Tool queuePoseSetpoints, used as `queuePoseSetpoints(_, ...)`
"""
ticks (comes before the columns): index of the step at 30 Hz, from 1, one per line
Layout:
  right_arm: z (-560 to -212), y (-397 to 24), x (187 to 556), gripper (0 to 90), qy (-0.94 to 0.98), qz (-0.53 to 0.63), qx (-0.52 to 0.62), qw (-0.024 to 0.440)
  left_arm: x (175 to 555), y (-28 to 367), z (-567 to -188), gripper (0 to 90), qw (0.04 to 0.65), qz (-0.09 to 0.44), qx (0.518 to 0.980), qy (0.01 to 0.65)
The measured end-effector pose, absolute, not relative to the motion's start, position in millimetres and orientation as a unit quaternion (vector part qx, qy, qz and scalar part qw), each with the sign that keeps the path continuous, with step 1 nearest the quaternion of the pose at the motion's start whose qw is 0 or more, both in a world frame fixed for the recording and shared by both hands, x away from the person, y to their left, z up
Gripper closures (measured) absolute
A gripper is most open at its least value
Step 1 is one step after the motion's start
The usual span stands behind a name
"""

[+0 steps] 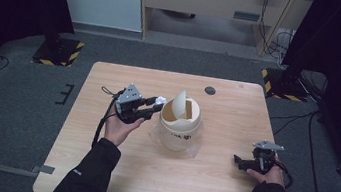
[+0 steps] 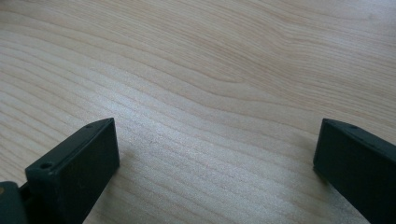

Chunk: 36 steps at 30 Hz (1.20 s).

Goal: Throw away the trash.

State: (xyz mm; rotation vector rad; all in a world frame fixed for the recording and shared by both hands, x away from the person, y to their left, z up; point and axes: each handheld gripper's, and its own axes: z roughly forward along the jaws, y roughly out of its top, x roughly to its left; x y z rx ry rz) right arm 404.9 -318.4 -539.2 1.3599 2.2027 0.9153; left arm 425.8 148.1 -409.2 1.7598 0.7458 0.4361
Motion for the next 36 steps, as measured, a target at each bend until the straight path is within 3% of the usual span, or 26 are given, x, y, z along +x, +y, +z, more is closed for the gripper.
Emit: queuePoseSetpoints(36, -539, -318, 405, 0.6, 0.787, 0.328, 0.485, 0.195, 439, 126, -429, 62.7, 0.529, 0.160, 0.771, 0.316)
